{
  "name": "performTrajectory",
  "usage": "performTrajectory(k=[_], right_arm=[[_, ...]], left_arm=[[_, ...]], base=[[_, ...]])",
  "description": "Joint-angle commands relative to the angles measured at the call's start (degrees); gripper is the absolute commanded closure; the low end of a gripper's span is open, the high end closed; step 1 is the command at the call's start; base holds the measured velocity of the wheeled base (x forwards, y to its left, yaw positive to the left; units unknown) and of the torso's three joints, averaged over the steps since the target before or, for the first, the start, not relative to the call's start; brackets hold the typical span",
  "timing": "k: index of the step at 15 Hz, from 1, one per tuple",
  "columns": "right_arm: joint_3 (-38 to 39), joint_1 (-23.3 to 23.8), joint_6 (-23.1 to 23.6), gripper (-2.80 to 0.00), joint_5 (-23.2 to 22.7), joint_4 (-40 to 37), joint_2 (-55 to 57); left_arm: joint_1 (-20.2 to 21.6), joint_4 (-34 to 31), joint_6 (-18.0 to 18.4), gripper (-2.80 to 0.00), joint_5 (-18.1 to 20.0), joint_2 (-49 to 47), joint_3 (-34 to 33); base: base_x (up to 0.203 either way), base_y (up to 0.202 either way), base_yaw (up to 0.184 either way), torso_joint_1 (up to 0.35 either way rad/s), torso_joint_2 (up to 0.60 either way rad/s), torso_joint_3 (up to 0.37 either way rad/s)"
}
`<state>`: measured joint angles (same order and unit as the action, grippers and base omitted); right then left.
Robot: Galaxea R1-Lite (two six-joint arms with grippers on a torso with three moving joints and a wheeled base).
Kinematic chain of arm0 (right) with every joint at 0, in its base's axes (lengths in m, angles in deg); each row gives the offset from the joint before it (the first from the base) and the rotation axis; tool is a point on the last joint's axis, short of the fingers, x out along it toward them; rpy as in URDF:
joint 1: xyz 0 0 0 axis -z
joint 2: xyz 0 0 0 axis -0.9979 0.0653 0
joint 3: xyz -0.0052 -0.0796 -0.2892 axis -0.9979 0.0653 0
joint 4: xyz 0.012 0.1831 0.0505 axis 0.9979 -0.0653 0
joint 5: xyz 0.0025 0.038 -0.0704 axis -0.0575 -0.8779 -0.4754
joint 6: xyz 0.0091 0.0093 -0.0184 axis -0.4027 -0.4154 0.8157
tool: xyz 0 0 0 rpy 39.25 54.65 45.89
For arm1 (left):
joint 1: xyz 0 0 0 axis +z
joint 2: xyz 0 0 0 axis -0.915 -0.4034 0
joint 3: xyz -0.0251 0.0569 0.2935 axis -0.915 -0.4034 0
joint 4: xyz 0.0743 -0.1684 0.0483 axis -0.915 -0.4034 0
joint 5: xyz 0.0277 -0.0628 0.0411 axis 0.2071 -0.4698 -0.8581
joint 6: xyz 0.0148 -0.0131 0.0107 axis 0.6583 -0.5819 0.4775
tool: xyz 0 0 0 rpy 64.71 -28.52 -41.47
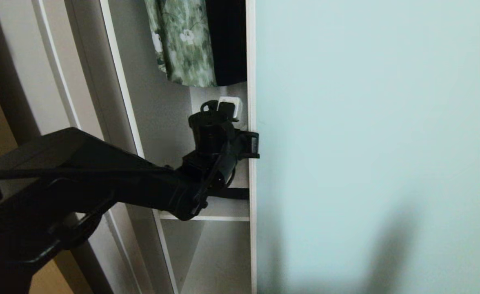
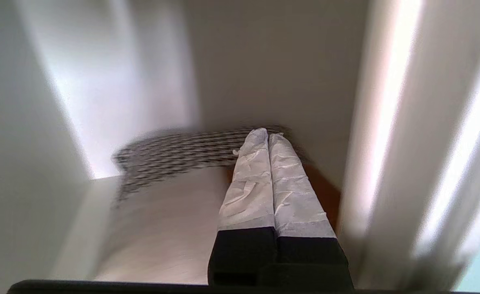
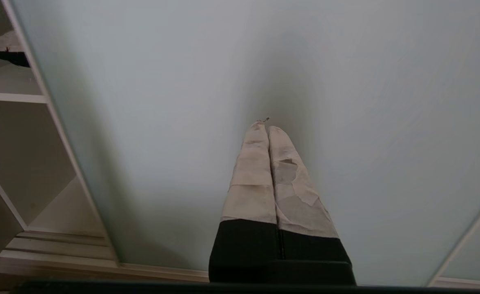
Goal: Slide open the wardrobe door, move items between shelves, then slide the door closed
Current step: Open the door
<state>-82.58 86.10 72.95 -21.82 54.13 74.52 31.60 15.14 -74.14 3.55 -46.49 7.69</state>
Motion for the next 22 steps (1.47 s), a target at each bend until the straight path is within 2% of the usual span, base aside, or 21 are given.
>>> performTrajectory(k=[1, 6, 8, 10, 14, 19, 22], right_arm=[[0.0, -0.02, -0.02, 0.0, -0.01, 0.02, -0.01], [0.0, -0.02, -0.02, 0.0, -0.01, 0.02, -0.01], [0.0, -0.02, -0.02, 0.0, -0.01, 0.02, -0.01], [0.0, -0.02, -0.02, 0.0, -0.01, 0.02, -0.01], [0.0, -0.02, -0.02, 0.0, -0.01, 0.02, -0.01], [0.0, -0.02, -0.02, 0.0, -0.01, 0.02, -0.01], [0.0, -0.02, -0.02, 0.0, -0.01, 0.02, -0.01]], left_arm=[[-2.72, 0.56, 0.13, 0.0, -0.17, -2.77, 1.66], [-7.91, 0.73, -0.26, 0.0, -0.3, -6.63, 4.14], [-8.44, 2.18, -0.22, 0.0, -1.42, -5.44, 3.73], [-8.45, 3.02, 0.0, 0.0, -3.16, -0.54, 1.83], [-7.74, 0.27, 0.59, 0.0, -5.88, 15.67, -7.38], [0.39, -13.66, 2.15, 0.0, -12.14, 40.81, -18.26], [8.69, -19.86, 3.43, 0.0, -13.78, 58.11, -29.58]], base=[[0.0, 0.0, 0.0, 0.0, 0.0, 0.0], [0.0, 0.0, 0.0, 0.0, 0.0, 0.0], [0.0, 0.0, 0.0, 0.0, 0.0, 0.0], [0.0, 0.0, 0.0, 0.0, 0.0, 0.0], [0.0, 0.0, 0.0, 0.0, 0.0, 0.0], [0.0, 0.0, 0.0, 0.0, 0.0, 0.0], [0.0, 0.0, 0.0, 0.0, 0.0, 0.0]])
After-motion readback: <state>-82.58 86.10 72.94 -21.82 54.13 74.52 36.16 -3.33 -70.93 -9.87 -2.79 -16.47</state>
